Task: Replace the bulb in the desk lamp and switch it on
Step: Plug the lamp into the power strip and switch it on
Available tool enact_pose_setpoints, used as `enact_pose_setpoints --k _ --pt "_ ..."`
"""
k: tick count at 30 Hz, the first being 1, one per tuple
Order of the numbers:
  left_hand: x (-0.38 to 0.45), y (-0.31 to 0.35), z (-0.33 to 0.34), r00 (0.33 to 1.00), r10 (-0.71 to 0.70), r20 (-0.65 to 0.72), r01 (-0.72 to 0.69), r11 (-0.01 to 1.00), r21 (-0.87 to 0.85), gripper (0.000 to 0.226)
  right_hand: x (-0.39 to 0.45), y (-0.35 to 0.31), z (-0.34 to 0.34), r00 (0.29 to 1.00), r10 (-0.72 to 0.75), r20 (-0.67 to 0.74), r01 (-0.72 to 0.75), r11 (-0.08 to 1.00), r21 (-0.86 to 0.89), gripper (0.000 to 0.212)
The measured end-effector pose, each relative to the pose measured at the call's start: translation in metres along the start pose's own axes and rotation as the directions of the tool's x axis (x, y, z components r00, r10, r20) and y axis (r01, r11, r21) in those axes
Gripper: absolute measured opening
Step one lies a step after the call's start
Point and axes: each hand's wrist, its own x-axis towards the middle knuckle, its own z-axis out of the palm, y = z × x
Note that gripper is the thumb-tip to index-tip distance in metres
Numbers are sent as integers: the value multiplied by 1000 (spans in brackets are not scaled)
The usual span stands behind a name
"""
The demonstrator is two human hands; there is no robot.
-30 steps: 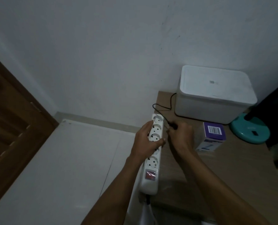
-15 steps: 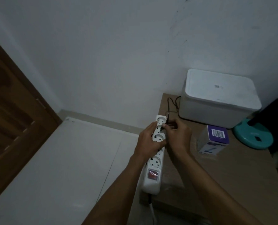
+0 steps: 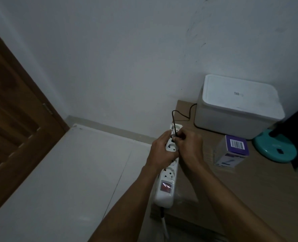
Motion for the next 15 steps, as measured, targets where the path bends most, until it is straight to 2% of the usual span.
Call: enact_pose_setpoints --k 5,9,12,15 --pt "-1 1 0 1000 13 4 -13 1000 -19 63 10 -8 -8 999 -10 51 18 985 -171 21" --pt "-2 -2 0 999 -18 29 19 999 -47 64 17 -12 -11 994 22 105 2 975 -223 21" --pt "-3 -2 0 998 -57 27 58 998 -37 66 20 -16 -19 983 78 168 -55 989 -140 10" --pt "-2 -2 -1 998 -55 14 55 998 -16 64 3 -18 -32 992 79 99 -84 995 46 6"
